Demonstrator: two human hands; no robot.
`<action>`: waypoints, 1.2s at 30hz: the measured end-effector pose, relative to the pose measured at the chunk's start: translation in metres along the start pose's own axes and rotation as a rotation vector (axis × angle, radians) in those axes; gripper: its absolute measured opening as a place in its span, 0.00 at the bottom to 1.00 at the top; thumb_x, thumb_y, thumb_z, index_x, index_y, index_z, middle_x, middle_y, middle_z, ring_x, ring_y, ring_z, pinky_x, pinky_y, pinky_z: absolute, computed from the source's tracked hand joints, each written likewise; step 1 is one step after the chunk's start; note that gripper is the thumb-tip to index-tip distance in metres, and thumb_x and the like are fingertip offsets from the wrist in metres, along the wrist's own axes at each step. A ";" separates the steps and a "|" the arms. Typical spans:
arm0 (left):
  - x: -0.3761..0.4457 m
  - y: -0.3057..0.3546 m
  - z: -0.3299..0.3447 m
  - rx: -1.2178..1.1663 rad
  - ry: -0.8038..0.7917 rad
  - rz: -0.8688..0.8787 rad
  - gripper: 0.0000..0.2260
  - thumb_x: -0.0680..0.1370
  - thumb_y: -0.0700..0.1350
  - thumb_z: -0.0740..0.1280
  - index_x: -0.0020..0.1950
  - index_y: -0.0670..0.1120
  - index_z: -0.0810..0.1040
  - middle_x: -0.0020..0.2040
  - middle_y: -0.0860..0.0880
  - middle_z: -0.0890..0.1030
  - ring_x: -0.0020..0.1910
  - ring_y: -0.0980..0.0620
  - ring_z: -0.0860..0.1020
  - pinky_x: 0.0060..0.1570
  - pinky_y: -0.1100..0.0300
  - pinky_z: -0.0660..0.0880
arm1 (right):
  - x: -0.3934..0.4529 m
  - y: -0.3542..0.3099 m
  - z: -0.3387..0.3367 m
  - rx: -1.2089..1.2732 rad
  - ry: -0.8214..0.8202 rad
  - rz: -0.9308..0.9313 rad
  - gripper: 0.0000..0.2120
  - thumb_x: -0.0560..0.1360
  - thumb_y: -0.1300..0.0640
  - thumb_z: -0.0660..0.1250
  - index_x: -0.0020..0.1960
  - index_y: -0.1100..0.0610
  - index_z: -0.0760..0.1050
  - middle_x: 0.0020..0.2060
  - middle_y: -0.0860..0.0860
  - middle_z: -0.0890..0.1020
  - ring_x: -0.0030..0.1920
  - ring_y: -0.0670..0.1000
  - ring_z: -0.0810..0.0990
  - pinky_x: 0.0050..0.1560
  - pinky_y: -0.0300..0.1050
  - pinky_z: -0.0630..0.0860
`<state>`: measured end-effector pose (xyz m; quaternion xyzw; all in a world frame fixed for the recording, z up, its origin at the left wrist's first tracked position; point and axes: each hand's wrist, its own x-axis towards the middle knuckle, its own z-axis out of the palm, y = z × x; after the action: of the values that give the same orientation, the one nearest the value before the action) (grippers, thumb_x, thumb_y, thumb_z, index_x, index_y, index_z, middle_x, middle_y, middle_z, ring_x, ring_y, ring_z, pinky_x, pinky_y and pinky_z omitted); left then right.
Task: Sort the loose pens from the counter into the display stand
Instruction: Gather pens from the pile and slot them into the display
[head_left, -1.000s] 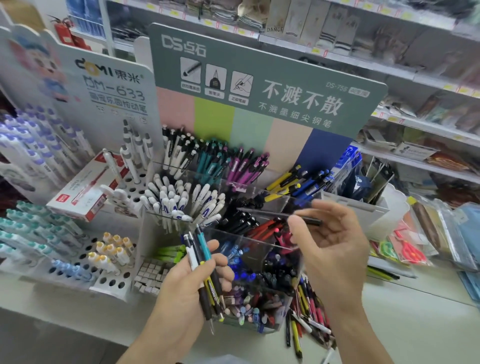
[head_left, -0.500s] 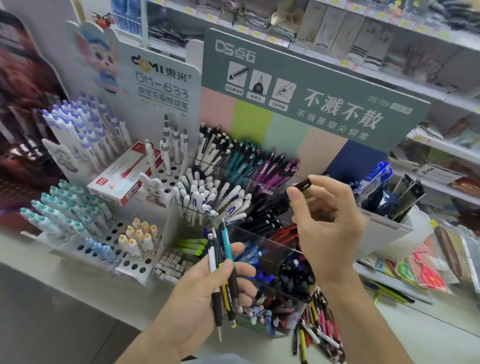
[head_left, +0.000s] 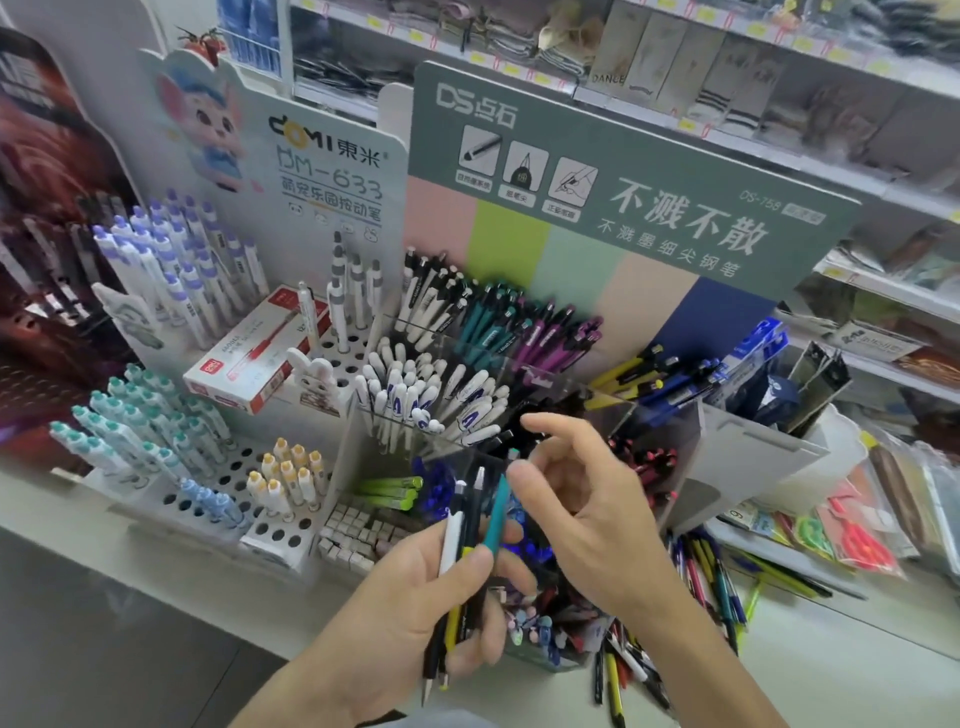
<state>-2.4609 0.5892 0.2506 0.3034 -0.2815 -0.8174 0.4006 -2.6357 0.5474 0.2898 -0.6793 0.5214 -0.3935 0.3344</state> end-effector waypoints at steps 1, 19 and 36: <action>0.000 -0.002 -0.001 0.032 -0.049 -0.002 0.18 0.79 0.45 0.68 0.66 0.38 0.74 0.50 0.35 0.80 0.24 0.49 0.74 0.23 0.60 0.63 | -0.004 0.000 0.000 0.094 -0.066 0.063 0.11 0.77 0.48 0.68 0.58 0.48 0.79 0.41 0.47 0.82 0.39 0.49 0.81 0.41 0.41 0.79; 0.001 0.001 -0.018 -0.051 0.456 0.156 0.14 0.71 0.43 0.71 0.52 0.38 0.78 0.37 0.40 0.79 0.18 0.53 0.65 0.17 0.67 0.57 | -0.013 -0.001 -0.004 0.481 0.171 0.218 0.12 0.68 0.61 0.74 0.48 0.65 0.78 0.43 0.60 0.87 0.40 0.59 0.86 0.41 0.43 0.83; -0.005 0.023 -0.023 -0.150 0.329 0.233 0.17 0.78 0.44 0.62 0.64 0.38 0.72 0.41 0.38 0.79 0.24 0.49 0.70 0.22 0.61 0.67 | 0.099 -0.027 0.001 -0.044 0.551 -0.449 0.11 0.75 0.66 0.75 0.56 0.61 0.80 0.46 0.50 0.85 0.44 0.47 0.84 0.48 0.43 0.82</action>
<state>-2.4307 0.5766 0.2527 0.3676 -0.1836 -0.7237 0.5545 -2.6079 0.4573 0.3312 -0.6526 0.4379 -0.6141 0.0716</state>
